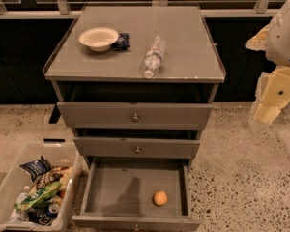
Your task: Pick orange from bottom drawer and place on counter
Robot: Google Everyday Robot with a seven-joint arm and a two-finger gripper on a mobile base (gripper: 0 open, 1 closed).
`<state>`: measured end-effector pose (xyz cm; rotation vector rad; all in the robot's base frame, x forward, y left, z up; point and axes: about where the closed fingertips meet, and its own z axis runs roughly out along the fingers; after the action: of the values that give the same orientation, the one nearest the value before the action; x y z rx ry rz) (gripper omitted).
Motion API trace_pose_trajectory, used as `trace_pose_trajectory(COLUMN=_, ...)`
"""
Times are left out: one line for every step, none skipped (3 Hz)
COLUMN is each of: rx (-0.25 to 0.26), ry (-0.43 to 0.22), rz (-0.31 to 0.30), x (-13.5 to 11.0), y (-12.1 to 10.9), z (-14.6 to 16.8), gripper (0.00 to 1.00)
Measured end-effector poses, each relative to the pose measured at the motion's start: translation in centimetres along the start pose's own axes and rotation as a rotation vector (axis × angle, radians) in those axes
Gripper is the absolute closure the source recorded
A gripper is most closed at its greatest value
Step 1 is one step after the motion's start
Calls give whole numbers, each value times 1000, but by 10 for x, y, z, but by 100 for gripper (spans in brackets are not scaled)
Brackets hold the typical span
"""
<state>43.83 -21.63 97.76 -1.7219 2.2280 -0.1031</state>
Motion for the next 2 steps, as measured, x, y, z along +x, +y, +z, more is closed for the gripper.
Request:
trace_pose_trajectory(rx=0, ry=0, rz=0, x=0, y=0, z=0, gripper=0)
trace_pose_trajectory(rx=2, ry=-27, rz=-23, x=4, y=9, z=-3, gripper=0)
